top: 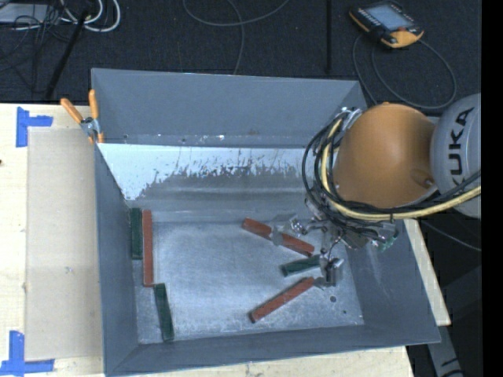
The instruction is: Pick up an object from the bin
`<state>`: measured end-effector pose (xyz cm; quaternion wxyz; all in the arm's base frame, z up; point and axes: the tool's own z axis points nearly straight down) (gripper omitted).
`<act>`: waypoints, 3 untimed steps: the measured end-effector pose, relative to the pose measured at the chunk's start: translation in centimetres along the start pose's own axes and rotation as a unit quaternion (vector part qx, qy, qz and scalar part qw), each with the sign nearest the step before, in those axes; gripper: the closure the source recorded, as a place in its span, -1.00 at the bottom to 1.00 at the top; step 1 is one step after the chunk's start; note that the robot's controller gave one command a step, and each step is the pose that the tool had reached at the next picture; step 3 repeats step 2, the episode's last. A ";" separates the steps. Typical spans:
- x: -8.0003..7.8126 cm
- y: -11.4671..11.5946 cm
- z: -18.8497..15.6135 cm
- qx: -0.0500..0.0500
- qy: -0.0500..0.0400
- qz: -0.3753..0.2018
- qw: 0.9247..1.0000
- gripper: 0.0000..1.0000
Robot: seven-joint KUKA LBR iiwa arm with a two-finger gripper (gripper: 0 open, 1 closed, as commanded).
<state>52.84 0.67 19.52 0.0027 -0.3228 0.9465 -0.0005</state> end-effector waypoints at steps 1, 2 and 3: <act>-2.3 -0.2 6.8 0.000 0.001 0.030 1.000 -1.00; 0.4 -1.5 9.8 -0.004 0.004 0.018 1.000 -1.00; 0.4 -1.5 9.8 -0.004 0.004 0.018 1.000 -1.00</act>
Offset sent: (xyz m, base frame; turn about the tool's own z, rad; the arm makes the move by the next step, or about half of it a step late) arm -0.0052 -0.0474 -0.1068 -0.0060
